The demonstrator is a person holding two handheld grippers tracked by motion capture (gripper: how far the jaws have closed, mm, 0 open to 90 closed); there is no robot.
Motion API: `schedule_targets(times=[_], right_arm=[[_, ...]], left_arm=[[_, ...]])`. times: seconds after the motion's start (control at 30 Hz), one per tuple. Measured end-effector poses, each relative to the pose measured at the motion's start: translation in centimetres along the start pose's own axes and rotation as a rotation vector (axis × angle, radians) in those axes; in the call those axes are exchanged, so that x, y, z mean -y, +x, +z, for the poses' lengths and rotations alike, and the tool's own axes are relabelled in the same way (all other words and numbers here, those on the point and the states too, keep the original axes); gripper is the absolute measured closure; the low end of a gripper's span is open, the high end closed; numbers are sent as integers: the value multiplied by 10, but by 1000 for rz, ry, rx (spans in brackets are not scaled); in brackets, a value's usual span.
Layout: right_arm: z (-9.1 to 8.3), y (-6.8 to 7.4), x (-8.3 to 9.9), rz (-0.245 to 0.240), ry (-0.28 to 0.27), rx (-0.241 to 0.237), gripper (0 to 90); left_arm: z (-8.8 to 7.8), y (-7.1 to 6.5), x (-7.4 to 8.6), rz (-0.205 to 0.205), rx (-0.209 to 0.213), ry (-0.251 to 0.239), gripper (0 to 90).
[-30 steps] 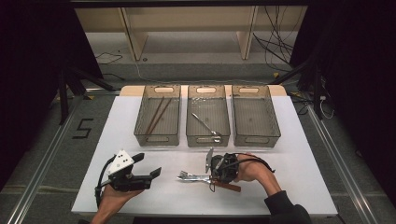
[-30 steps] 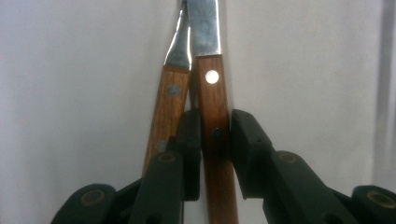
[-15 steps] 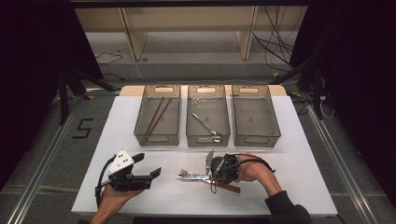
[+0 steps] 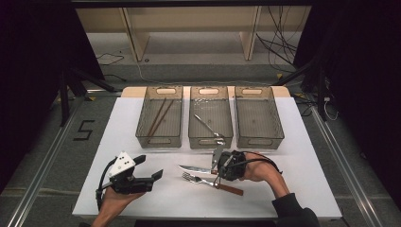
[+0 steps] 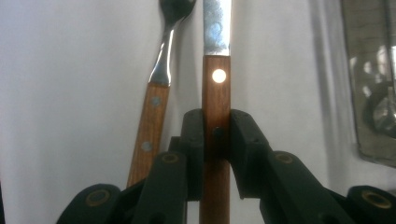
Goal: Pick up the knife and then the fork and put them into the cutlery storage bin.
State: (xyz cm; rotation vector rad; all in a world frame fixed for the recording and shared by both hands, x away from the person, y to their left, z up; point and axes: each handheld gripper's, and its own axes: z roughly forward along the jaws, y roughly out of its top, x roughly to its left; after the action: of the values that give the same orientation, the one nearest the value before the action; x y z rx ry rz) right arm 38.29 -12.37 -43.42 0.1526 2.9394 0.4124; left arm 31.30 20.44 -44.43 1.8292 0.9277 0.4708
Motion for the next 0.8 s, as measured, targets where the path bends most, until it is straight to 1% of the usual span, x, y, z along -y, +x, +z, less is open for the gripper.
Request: schedule_targets(times=[0.13,0.17,0.2,0.27,0.3,0.33,0.4,0.43,0.47,0.57,0.63,0.7,0.77,0.8], right_arm=[[-6,-5,3,40,-36,15,769],[-7,-5,4,67,-55,25,769],[-9,-5,4,82,-57,23,769],[-10,-7,5,96,-78,34,769],[-12,-8,6,106,-77,35,769],[-12,-8,6,123,-94,51,769],[-15,-11,7,159,-108,70,769],[-16,-12,8,173,-124,78,769],[-17,-14,8,197,-136,86,769],[-22,-19,13,259,-181,104,770],[-25,-22,16,292,-212,109,770],[-28,-24,19,314,-230,125,770],[-30,-26,21,331,-230,140,769],[-30,-26,22,337,-243,145,769]], left_arm=[[0,1,0,-2,-2,-2,154],[0,1,0,-3,-4,-4,154],[-1,1,0,-2,-4,-5,154],[-1,1,0,-1,-5,-5,154],[-1,1,0,-1,-5,-6,154],[-1,1,0,-1,-5,-7,154],[-1,1,0,-1,-7,-8,154],[-1,1,0,-4,-7,-10,154],[-1,1,0,-4,-8,-10,154],[-1,1,0,-3,-8,-11,154],[-1,1,0,-3,-7,-11,154],[-1,1,0,-3,-7,-11,154],[-1,1,0,-1,-8,-11,154],[-1,1,0,-2,-9,-13,154]])
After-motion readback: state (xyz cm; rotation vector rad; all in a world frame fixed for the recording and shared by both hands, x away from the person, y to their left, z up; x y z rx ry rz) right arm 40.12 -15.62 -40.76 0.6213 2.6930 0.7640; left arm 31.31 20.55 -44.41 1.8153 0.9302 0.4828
